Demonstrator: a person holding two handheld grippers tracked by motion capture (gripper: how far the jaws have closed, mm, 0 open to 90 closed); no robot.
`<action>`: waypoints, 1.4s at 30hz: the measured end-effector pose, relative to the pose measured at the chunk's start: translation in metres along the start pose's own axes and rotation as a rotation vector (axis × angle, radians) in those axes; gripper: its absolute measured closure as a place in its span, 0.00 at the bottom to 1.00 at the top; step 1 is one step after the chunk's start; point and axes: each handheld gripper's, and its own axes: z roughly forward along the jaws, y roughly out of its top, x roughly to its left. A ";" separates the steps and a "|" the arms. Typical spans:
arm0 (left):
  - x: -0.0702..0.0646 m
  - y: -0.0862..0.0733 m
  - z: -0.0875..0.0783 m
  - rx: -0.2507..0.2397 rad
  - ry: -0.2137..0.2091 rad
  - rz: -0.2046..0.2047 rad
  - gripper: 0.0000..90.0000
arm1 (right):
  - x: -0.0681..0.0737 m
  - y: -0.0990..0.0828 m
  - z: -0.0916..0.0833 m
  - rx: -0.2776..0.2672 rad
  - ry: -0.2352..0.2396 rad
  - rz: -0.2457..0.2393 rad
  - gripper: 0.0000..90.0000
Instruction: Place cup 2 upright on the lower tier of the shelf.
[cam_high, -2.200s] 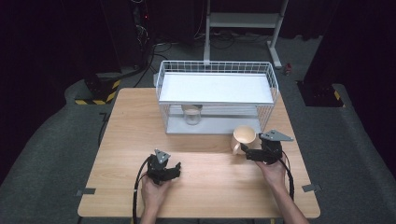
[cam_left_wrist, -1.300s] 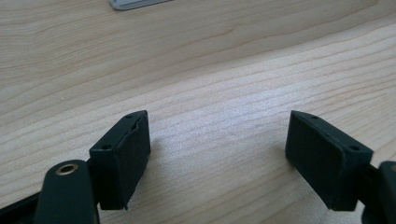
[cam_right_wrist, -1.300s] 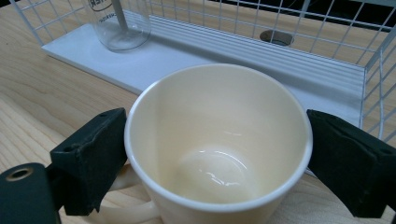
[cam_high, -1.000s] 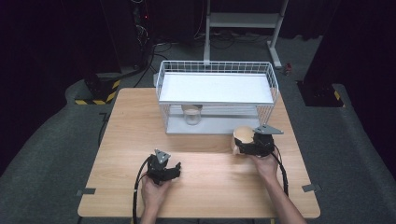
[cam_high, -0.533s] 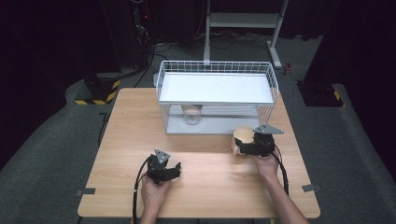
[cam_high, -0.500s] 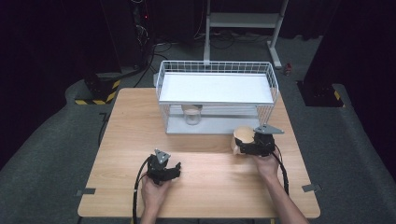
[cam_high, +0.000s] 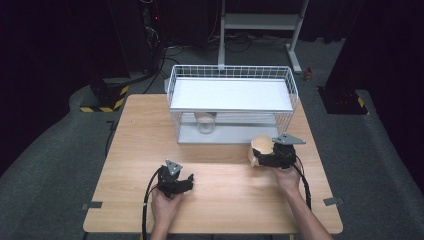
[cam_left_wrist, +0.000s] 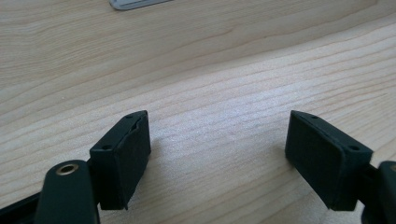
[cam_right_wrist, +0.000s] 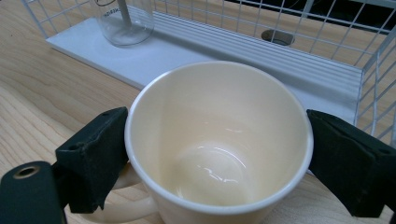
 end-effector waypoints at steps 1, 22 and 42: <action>0.000 0.000 0.000 0.000 0.000 0.000 0.25 | 0.000 0.001 -0.001 0.000 0.000 -0.001 0.11; 0.000 0.000 0.000 0.000 0.000 0.000 0.25 | -0.003 0.022 -0.004 -0.003 0.015 -0.013 0.11; 0.000 0.000 -0.001 0.005 -0.003 0.005 0.25 | -0.001 0.044 0.023 0.024 -0.001 -0.007 0.11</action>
